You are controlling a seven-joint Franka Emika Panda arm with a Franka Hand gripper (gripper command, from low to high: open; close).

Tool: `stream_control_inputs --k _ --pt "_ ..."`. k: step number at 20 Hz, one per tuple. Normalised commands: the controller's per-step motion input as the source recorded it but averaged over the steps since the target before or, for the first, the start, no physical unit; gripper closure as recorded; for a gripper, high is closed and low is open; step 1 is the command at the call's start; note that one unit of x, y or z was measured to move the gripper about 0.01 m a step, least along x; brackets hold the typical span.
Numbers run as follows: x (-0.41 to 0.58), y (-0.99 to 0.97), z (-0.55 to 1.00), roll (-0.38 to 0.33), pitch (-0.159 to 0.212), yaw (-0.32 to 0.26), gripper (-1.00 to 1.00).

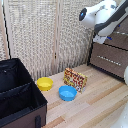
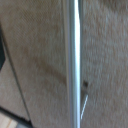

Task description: Locate and clasp the grip of the topmost drawer. Steadily and circumspectly yank the drawer open. Discover and seize the nutrition bar using your clamp. Deposit the nutrition bar in the accessible drawer. Unclench the nutrition bar.

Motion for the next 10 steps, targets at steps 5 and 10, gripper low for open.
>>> stream_control_inputs --k 5,10 --pt "0.127 -0.23 0.01 -0.034 0.036 -0.003 1.00" --pt "0.008 -0.04 0.00 0.000 0.000 -0.033 1.00"
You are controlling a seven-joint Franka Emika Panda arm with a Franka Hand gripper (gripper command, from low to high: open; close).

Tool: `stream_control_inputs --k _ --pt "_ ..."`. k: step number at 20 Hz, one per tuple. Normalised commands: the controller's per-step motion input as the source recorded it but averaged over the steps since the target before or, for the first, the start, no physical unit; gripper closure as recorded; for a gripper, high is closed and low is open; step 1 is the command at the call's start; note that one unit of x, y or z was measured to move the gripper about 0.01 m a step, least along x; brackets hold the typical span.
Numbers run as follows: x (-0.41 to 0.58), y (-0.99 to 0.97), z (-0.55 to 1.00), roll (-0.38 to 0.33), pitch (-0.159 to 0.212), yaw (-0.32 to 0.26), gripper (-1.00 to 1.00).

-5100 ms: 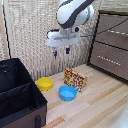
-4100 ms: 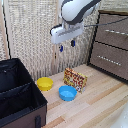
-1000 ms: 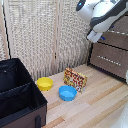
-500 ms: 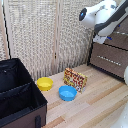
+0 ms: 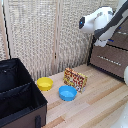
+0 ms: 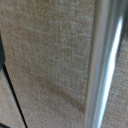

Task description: Locate and clasp the grip of the topmost drawer. Steadily and circumspectly yank the drawer open. Discover and seize the nutrition bar using your clamp. Deposit the nutrition bar in the accessible drawer. Unclench the nutrition bar.

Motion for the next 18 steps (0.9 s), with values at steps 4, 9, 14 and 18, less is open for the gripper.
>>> stream_control_inputs --k 4,9,14,18 --pt "-0.010 -0.02 0.09 -0.028 0.000 -0.046 1.00" --pt "-0.069 0.00 0.18 -0.028 0.000 -0.064 1.00" --pt "-0.025 0.12 0.25 -0.045 0.000 -0.096 1.00" --pt "0.005 0.68 0.03 -0.030 -0.002 -0.157 1.00"
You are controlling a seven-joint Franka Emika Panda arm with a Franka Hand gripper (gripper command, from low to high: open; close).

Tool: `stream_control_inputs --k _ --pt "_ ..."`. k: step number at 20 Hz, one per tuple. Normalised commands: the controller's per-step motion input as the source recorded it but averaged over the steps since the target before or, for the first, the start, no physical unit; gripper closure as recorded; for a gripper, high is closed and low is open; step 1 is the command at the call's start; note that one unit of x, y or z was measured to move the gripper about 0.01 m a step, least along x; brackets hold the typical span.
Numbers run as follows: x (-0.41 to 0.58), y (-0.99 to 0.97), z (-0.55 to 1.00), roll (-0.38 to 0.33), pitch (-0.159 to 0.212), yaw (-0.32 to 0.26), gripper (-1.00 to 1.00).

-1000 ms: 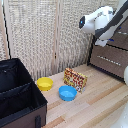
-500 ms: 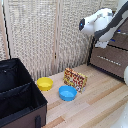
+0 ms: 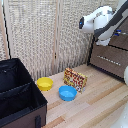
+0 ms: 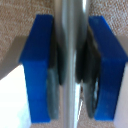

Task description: Locate and clasp the grip of the topmost drawer. Steadily and circumspectly yank the drawer open. Discover and seize the nutrition bar using your clamp. Deposit the nutrition bar in the accessible drawer. Unclench the nutrition bar.

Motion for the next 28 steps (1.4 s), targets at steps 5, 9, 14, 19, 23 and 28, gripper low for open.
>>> stream_control_inputs --k 5,9,14,19,23,28 --pt "0.058 0.83 0.00 -0.031 0.000 -0.138 1.00" --pt "0.106 0.86 0.00 -0.033 -0.001 -0.125 1.00" --pt "0.215 0.69 0.00 -0.042 0.010 -0.095 -1.00" --pt "0.337 0.08 0.00 0.003 0.035 0.017 -1.00" --pt "0.291 0.02 0.09 -0.059 0.049 0.000 -1.00" --pt "0.317 0.18 0.24 -0.140 0.090 0.002 -1.00"
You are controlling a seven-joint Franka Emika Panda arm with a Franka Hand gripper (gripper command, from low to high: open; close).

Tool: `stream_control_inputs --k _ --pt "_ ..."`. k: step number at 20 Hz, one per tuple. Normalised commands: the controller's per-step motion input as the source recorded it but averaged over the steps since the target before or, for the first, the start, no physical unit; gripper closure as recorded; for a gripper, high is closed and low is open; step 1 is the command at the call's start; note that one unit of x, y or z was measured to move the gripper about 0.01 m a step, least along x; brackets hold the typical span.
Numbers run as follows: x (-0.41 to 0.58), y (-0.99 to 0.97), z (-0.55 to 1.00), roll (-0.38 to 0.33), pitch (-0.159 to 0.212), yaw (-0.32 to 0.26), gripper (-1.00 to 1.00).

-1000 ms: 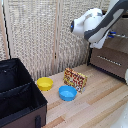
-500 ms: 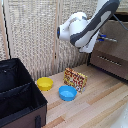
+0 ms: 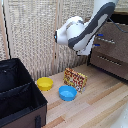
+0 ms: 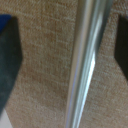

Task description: Locate and clasp the grip of the topmost drawer. Steadily and circumspectly yank the drawer open. Discover and seize the nutrition bar using your clamp. Deposit the nutrition bar in the accessible drawer. Unclench the nutrition bar.

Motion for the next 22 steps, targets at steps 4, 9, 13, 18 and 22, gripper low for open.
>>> stream_control_inputs --k 4,9,13,18,22 --pt "0.404 0.42 0.24 -0.120 0.123 -0.004 -1.00" --pt "0.262 0.28 0.29 0.116 0.023 -0.055 -1.00" --pt "0.248 0.15 0.33 0.261 0.000 -0.086 -1.00" --pt "0.208 0.16 0.27 0.279 0.000 -0.108 -1.00" --pt "0.196 0.18 0.24 0.284 -0.004 -0.120 -1.00"
